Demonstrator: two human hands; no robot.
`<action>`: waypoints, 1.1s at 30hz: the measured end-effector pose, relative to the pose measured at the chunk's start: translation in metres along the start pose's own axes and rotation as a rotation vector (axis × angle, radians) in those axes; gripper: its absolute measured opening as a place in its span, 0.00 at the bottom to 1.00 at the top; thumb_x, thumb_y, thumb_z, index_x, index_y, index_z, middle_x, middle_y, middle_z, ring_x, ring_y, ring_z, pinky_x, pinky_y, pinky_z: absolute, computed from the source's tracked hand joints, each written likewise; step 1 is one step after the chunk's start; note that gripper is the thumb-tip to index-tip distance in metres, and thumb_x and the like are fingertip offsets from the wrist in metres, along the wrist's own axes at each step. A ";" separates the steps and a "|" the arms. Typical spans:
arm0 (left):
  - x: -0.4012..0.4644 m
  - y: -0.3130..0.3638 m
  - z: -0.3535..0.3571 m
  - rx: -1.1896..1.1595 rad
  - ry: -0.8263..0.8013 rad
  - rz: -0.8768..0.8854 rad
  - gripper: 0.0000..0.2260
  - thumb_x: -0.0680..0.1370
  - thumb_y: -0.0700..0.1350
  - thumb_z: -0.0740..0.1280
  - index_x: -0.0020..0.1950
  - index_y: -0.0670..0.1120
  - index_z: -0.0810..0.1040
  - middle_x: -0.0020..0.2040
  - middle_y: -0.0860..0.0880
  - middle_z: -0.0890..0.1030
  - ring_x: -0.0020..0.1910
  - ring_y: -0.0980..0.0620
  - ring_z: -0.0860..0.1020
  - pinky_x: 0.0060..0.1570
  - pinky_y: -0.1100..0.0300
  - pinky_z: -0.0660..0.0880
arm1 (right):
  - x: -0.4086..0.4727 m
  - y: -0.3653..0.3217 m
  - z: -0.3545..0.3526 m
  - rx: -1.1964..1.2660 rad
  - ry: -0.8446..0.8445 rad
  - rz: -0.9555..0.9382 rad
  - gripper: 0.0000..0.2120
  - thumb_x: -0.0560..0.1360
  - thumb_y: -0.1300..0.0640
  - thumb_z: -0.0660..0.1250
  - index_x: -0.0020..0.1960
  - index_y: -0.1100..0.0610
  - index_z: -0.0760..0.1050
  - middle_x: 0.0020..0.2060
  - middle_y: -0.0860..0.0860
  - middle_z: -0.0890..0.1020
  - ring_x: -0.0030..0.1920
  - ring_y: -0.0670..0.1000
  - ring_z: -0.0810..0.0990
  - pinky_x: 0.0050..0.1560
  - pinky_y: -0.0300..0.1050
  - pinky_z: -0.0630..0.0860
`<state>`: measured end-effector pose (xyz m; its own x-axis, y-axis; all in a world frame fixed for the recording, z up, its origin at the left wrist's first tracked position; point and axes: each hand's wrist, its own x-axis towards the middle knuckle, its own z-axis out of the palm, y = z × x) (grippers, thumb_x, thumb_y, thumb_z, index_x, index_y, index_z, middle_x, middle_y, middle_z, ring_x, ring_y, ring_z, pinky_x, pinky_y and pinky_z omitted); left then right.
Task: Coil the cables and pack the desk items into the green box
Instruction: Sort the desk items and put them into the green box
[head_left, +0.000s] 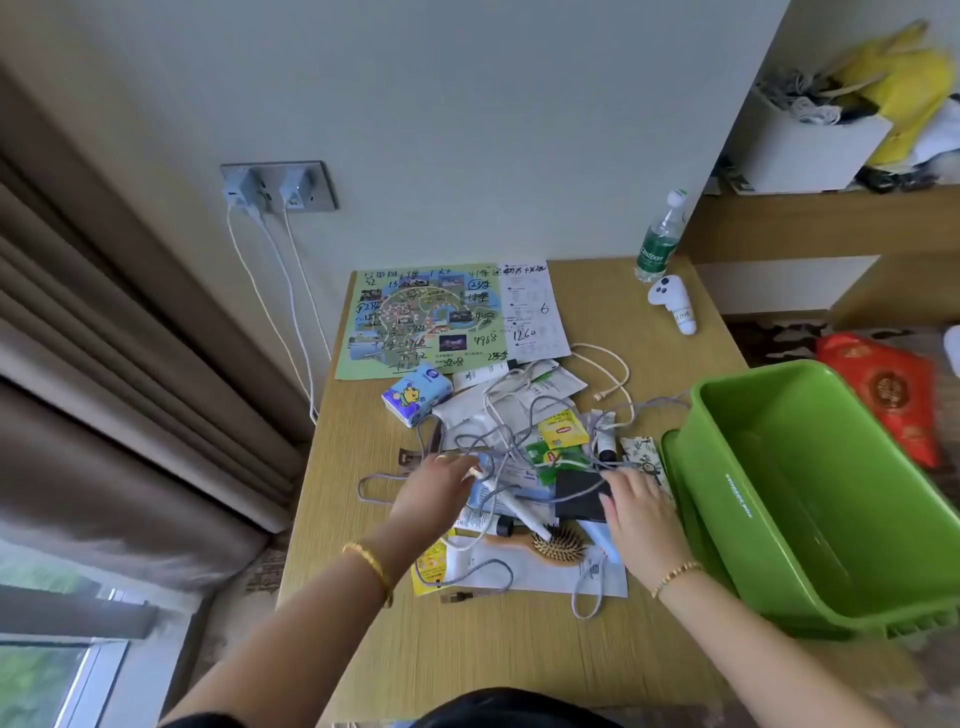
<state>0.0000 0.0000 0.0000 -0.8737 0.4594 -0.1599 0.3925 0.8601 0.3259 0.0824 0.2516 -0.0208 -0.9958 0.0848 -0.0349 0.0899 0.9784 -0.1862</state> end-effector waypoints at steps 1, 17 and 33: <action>0.012 0.003 0.001 0.055 -0.034 0.047 0.15 0.79 0.39 0.58 0.65 0.46 0.73 0.58 0.44 0.77 0.59 0.43 0.74 0.52 0.51 0.74 | 0.012 0.000 0.002 0.017 -0.030 -0.043 0.15 0.80 0.57 0.55 0.65 0.56 0.69 0.61 0.52 0.74 0.62 0.52 0.71 0.63 0.46 0.69; 0.051 0.024 0.025 0.526 -0.327 0.418 0.11 0.78 0.38 0.60 0.59 0.42 0.74 0.59 0.41 0.72 0.59 0.41 0.69 0.43 0.50 0.70 | 0.050 -0.011 0.014 -0.321 -0.395 -0.114 0.24 0.74 0.43 0.64 0.64 0.56 0.69 0.62 0.55 0.68 0.62 0.56 0.65 0.61 0.51 0.62; 0.057 0.020 0.012 0.062 -0.202 0.094 0.13 0.76 0.45 0.62 0.61 0.48 0.72 0.54 0.43 0.77 0.57 0.43 0.73 0.53 0.53 0.71 | 0.058 -0.023 -0.002 0.030 -0.399 0.110 0.12 0.77 0.53 0.61 0.58 0.58 0.69 0.55 0.55 0.76 0.59 0.58 0.71 0.64 0.53 0.60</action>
<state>-0.0383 0.0456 -0.0135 -0.7598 0.5678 -0.3166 0.4920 0.8206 0.2909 0.0222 0.2347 -0.0168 -0.8955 0.1033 -0.4328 0.2018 0.9612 -0.1882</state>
